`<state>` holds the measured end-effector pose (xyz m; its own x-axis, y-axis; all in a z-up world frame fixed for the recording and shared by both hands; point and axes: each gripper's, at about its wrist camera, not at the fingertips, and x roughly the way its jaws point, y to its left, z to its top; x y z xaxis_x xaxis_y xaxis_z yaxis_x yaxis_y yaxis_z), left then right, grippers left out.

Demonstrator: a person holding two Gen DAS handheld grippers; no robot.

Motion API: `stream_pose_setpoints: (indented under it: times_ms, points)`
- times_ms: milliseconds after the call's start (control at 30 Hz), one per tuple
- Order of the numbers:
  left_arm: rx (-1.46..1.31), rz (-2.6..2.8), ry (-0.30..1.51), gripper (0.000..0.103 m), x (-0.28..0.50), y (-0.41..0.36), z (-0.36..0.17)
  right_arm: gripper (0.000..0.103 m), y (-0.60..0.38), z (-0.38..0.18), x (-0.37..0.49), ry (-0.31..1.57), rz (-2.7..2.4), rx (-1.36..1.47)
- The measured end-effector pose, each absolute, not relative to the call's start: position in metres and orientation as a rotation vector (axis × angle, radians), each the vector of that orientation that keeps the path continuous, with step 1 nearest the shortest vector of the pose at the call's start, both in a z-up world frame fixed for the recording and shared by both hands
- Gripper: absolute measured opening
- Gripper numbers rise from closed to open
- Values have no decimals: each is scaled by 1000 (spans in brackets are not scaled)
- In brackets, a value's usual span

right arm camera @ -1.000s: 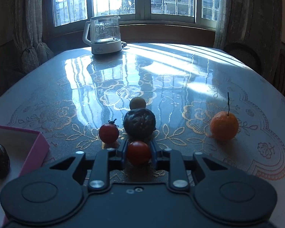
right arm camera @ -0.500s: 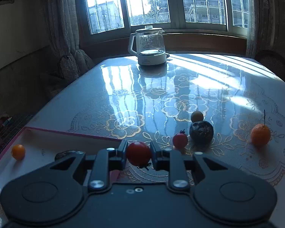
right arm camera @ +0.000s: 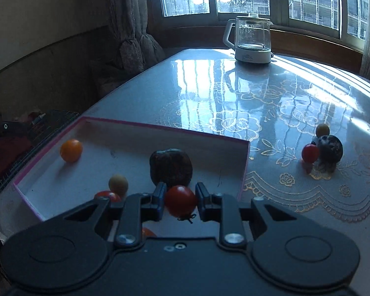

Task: Organize fruits
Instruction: 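Carry the tomato over the tray and open the right gripper, then move the left gripper to the stemmed mandarin and close on it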

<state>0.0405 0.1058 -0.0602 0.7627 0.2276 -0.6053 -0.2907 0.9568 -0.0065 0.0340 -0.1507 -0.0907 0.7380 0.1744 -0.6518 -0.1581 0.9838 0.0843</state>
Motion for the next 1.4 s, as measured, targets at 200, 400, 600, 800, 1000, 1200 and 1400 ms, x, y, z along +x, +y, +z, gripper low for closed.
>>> stream_pose_setpoints:
  times_ms: [200,400,600,800,1000,1200,1400]
  points:
    - [-108,280,643,97,38,107,-60,31,-150,-86,28,696,177,24]
    - [-101,241,631,97,37,95,-55,79,-165,-74,18,646,149,49]
    - [-84,142,620,97,38,54,-48,96,-198,-52,-5,538,92,64]
    - [-46,-10,595,97,41,-15,-38,98,-251,-37,-30,478,-13,164]
    - [16,-184,587,97,43,-109,-36,98,-307,-35,-56,459,-141,212]
    - [77,-276,572,97,53,-194,-49,98,-352,-41,-81,459,-241,253]
    - [70,-258,651,97,68,-240,-74,98,-385,-48,-100,477,-326,263]
